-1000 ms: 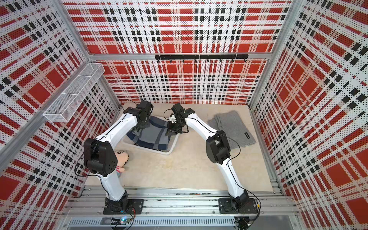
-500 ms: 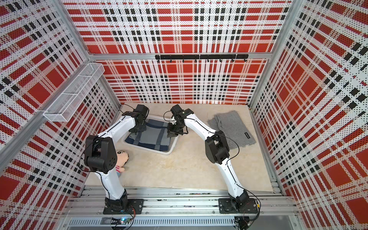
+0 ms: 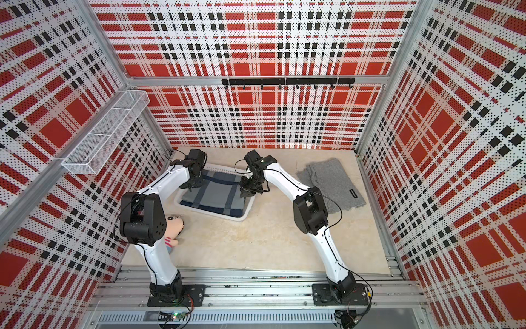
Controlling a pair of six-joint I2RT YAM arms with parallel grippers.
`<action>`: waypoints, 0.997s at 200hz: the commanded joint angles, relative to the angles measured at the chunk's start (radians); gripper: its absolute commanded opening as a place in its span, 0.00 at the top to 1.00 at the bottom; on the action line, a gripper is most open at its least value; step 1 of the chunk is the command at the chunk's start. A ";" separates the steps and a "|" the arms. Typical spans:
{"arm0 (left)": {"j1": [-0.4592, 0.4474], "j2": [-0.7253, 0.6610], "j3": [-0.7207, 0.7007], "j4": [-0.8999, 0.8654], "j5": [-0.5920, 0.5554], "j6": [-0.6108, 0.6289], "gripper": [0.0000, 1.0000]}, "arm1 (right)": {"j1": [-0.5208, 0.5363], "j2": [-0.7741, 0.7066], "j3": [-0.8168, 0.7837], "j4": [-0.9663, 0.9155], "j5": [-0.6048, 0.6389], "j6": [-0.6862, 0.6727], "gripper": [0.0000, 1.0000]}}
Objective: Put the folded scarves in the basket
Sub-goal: Place the scarf in the basket, then adjust the scarf at the center of the board.
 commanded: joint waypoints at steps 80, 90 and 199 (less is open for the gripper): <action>-0.189 -0.147 0.147 0.018 0.085 -0.205 0.49 | -0.175 -0.309 -0.182 0.065 0.051 0.048 0.39; -0.213 -0.153 0.167 0.026 0.109 -0.223 0.50 | -0.224 -0.343 -0.211 0.084 0.043 0.060 0.40; -0.493 0.045 0.374 0.182 0.454 -0.186 0.55 | -0.703 -0.248 -0.351 0.298 0.314 0.200 0.47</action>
